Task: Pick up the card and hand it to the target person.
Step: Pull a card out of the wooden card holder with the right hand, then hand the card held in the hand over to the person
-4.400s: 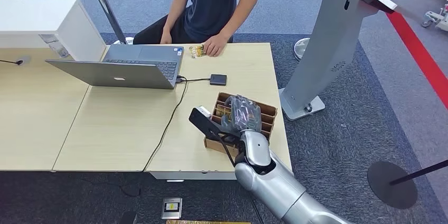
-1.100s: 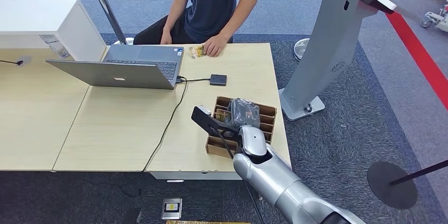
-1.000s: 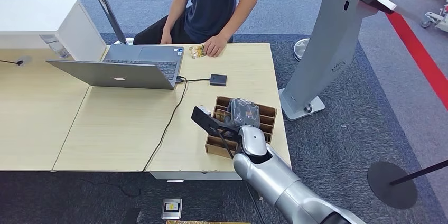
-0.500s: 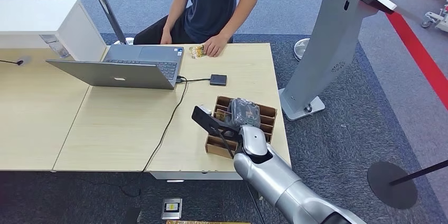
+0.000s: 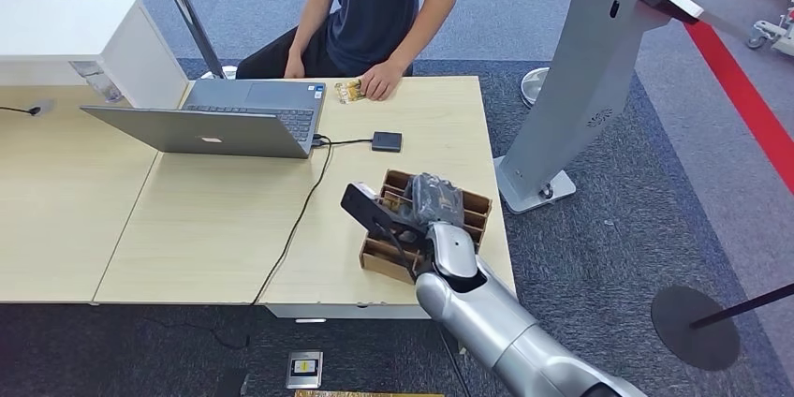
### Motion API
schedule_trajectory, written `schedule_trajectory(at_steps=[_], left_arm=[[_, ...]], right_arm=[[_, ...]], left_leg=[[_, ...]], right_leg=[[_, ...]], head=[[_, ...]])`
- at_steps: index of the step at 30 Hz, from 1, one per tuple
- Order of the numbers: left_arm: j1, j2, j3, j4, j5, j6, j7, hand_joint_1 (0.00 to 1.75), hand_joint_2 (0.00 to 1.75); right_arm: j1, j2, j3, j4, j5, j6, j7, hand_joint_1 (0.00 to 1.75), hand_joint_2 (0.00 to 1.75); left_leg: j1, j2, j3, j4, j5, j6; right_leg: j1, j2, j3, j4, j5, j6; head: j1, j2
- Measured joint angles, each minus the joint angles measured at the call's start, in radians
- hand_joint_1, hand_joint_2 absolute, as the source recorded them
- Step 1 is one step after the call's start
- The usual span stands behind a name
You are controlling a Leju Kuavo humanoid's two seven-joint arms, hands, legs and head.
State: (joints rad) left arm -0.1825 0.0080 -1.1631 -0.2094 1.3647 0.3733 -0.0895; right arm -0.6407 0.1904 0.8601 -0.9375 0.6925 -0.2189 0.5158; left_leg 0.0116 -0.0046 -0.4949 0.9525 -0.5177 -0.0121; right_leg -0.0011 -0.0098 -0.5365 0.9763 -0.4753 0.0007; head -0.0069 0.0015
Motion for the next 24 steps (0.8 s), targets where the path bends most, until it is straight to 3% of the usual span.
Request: schedule_trajectory(at_steps=[13, 24], left_arm=[[0.009, 0.000, 0.000, 0.000, 0.017, -0.008, -0.009, 0.00, 1.75], [0.008, 0.000, 0.000, 0.000, 0.016, -0.011, -0.006, 0.00, 1.75]], right_arm=[[0.029, -0.082, -0.017, -0.303, -0.019, 0.022, 0.051, 1.50, 1.75], [0.038, -0.110, -0.016, -0.401, -0.023, 0.039, 0.051, 1.50, 1.75]], left_leg=[[0.000, 0.000, 0.000, 0.000, 0.000, 0.000], [0.000, 0.000, 0.000, 0.000, 0.000, 0.000]], right_leg=[[0.000, 0.000, 0.000, 0.000, 0.000, 0.000], [0.000, 0.000, 0.000, 0.000, 0.000, 0.000]], head=[[0.000, 0.000], [0.000, 0.000]])
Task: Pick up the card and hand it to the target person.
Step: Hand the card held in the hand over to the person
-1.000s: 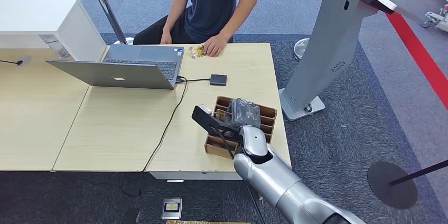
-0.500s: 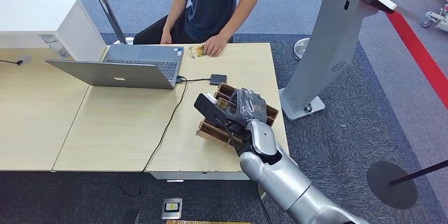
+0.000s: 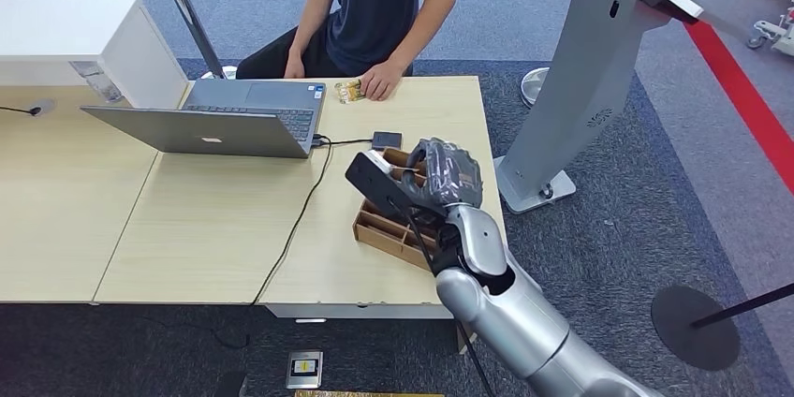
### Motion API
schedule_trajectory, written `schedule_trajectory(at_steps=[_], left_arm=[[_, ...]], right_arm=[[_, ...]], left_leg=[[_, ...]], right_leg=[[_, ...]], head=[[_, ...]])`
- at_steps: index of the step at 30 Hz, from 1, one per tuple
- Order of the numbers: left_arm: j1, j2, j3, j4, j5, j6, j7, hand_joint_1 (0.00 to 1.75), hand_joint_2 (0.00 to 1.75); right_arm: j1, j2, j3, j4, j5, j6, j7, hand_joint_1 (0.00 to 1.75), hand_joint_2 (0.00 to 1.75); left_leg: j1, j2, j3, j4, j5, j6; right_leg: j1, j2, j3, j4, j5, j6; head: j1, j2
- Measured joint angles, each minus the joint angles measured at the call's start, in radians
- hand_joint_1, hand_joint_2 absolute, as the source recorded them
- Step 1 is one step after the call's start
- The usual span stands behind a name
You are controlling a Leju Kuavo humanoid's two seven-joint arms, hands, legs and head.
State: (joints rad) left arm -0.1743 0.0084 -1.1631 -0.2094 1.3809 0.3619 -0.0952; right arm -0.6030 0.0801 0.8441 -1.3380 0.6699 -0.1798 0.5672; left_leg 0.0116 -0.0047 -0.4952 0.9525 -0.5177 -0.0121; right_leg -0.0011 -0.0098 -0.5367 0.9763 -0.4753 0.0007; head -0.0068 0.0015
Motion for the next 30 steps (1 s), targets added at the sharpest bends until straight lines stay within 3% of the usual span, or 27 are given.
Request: schedule_trajectory(at_steps=[12, 17, 22, 25, 30], left_arm=[[0.000, 0.000, 0.000, 0.000, -0.001, -0.009, 0.001, 0.00, 1.75], [-0.008, 0.000, 0.000, 0.000, -0.018, -0.024, 0.001, 0.00, 1.75], [-0.021, 0.000, 0.000, 0.000, -0.034, -0.032, 0.007, 0.00, 1.75], [-0.024, 0.000, -0.001, 0.000, -0.038, -0.035, 0.009, 0.00, 1.75], [-0.028, 0.000, -0.008, 0.000, -0.039, -0.036, 0.010, 0.00, 1.75]], right_arm=[[0.006, -0.009, -0.002, -0.033, 0.018, -0.069, -0.074, 1.50, 1.75], [-0.027, 0.006, -0.009, 0.015, 0.019, -0.217, -0.292, 1.50, 1.75], [-0.106, 0.051, -0.018, 0.192, -0.068, -0.343, -0.526, 1.50, 1.75], [-0.154, 0.080, -0.026, 0.304, -0.105, -0.371, -0.590, 1.50, 1.75], [-0.219, 0.129, -0.032, 0.468, -0.117, -0.414, -0.630, 1.50, 1.75]], left_leg=[[0.000, 0.000, 0.000, 0.000, 0.000, 0.000], [0.000, 0.000, -0.001, 0.000, 0.000, 0.000], [0.000, 0.000, -0.001, 0.000, 0.000, 0.000], [0.000, 0.000, -0.001, 0.000, 0.000, 0.000], [0.000, 0.000, -0.001, 0.000, 0.000, 0.000]], right_leg=[[0.000, 0.000, 0.000, 0.000, 0.000, 0.000], [0.000, 0.000, 0.000, 0.000, 0.000, 0.000], [0.000, 0.000, 0.000, 0.001, 0.000, 0.000], [0.000, 0.000, 0.000, 0.001, 0.000, 0.000], [0.000, 0.000, 0.000, 0.001, 0.000, 0.000]], head=[[0.000, 0.000], [0.000, 0.000], [0.000, 0.000], [0.000, 0.000], [0.000, 0.000]])
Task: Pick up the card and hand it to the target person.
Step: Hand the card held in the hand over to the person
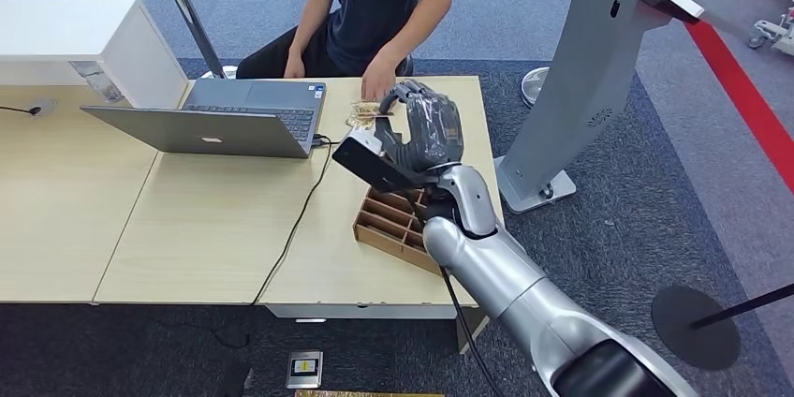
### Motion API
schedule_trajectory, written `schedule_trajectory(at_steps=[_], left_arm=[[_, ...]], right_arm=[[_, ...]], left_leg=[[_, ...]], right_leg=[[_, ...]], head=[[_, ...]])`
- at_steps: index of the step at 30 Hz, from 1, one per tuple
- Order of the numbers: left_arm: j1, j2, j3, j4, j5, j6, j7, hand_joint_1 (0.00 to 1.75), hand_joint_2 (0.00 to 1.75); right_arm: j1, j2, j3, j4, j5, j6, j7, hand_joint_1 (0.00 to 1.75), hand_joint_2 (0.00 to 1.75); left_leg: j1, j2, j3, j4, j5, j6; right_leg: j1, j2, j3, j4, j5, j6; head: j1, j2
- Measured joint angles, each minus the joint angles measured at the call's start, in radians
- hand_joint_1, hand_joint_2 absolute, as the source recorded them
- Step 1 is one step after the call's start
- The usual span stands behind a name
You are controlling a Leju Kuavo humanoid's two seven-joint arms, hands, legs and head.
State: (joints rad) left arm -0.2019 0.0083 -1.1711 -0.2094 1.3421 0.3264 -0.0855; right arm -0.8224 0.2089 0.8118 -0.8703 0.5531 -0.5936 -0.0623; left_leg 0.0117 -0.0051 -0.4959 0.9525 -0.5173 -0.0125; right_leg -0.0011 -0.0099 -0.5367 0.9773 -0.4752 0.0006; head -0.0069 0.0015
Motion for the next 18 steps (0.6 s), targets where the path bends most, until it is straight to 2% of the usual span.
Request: schedule_trajectory(at_steps=[3, 7, 18], left_arm=[[-0.003, 0.000, -0.006, 0.000, -0.003, -0.002, 0.000, 0.00, 1.75], [-0.005, 0.000, -0.014, 0.000, -0.010, -0.008, -0.006, 0.00, 1.75], [-0.011, -0.004, -0.037, 0.000, -0.022, -0.012, -0.006, 0.00, 1.75]], right_arm=[[-0.035, 0.026, 0.000, 0.085, 0.007, -0.037, -0.005, 1.50, 1.75], [-0.074, 0.050, 0.000, 0.190, 0.041, -0.081, 0.047, 1.50, 1.75], [-0.129, 0.063, 0.001, 0.373, 0.064, -0.093, 0.114, 1.50, 1.75]], left_leg=[[0.000, 0.000, 0.000, 0.000, 0.000, 0.000], [0.000, 0.000, 0.000, 0.000, 0.000, 0.000], [0.000, 0.000, 0.000, 0.000, 0.000, 0.000]], right_leg=[[0.000, 0.000, 0.000, 0.000, 0.000, 0.000], [0.000, 0.000, 0.000, 0.000, 0.000, 0.000], [0.000, 0.000, 0.000, 0.000, 0.000, 0.000]], head=[[0.000, 0.000], [0.000, 0.000], [0.000, 0.000]])
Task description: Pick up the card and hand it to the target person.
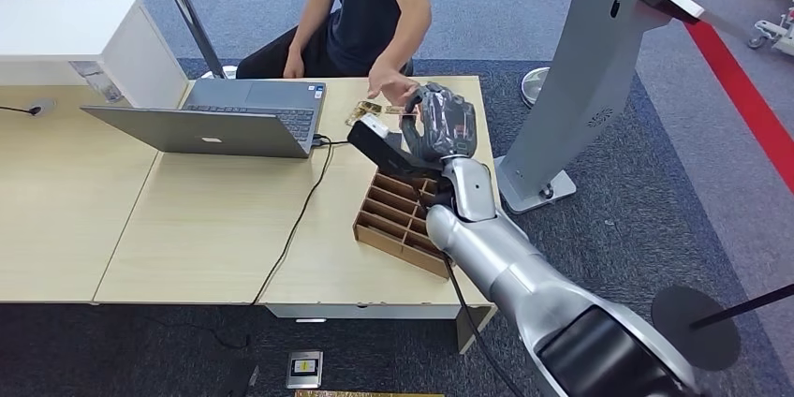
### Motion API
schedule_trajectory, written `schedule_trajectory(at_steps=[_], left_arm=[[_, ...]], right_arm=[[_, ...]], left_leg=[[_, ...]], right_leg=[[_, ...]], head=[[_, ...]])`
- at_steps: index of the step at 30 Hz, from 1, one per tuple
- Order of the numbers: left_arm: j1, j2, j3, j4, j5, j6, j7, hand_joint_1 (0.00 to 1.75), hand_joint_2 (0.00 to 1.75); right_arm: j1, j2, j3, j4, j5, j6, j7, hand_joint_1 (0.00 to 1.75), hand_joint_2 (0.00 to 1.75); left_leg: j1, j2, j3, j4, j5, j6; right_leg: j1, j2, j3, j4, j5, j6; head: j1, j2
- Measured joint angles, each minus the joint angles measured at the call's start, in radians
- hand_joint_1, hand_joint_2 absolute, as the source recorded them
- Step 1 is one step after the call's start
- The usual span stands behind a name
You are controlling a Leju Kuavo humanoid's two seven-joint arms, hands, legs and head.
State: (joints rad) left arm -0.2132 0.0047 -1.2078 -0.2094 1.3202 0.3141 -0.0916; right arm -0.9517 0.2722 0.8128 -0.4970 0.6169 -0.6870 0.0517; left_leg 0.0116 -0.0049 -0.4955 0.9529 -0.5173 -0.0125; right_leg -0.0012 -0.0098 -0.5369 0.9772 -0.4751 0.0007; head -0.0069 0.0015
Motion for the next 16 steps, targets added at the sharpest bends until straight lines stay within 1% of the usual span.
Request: schedule_trajectory(at_steps=[5, 9, 14, 15, 16], left_arm=[[0.000, -0.004, -0.006, 0.000, -0.002, 0.017, -0.015, 0.00, 1.75], [0.000, -0.007, -0.016, 0.000, -0.005, 0.016, -0.025, 0.00, 1.75], [-0.001, -0.014, -0.023, 0.000, -0.004, 0.035, -0.027, 0.00, 1.75], [-0.001, -0.015, -0.023, 0.000, -0.003, 0.042, -0.027, 0.00, 1.31], [-0.001, -0.016, -0.023, 0.000, -0.002, 0.045, -0.026, 0.00, 1.16]], right_arm=[[-0.013, 0.001, 0.000, 0.038, 0.000, -0.002, 0.002, 1.50, 1.75], [-0.019, 0.002, 0.001, 0.062, 0.000, -0.002, 0.003, 0.00, 1.75], [-0.023, 0.001, 0.001, 0.080, 0.000, -0.003, 0.000, 0.00, 1.75], [-0.023, 0.001, 0.001, 0.082, 0.001, -0.003, -0.001, 0.00, 1.75], [-0.024, 0.001, 0.001, 0.084, 0.002, -0.003, -0.002, 0.00, 1.75]], left_leg=[[0.000, 0.000, 0.000, 0.000, 0.000, 0.000], [0.000, 0.000, 0.000, 0.000, 0.000, 0.000], [0.000, 0.000, 0.000, 0.000, 0.000, 0.000], [0.000, 0.000, 0.000, 0.000, 0.000, 0.000], [0.000, 0.000, 0.000, 0.000, 0.000, 0.000]], right_leg=[[0.000, 0.000, 0.000, 0.000, 0.000, 0.000], [0.000, 0.000, 0.000, 0.000, 0.000, 0.000], [0.000, 0.000, 0.000, 0.000, 0.000, 0.000], [0.000, 0.000, 0.000, 0.000, 0.000, 0.000], [0.000, 0.000, 0.000, 0.000, 0.000, 0.000]], head=[[0.000, 0.000], [0.000, 0.000], [0.000, 0.000], [0.000, 0.000], [0.000, 0.000]])
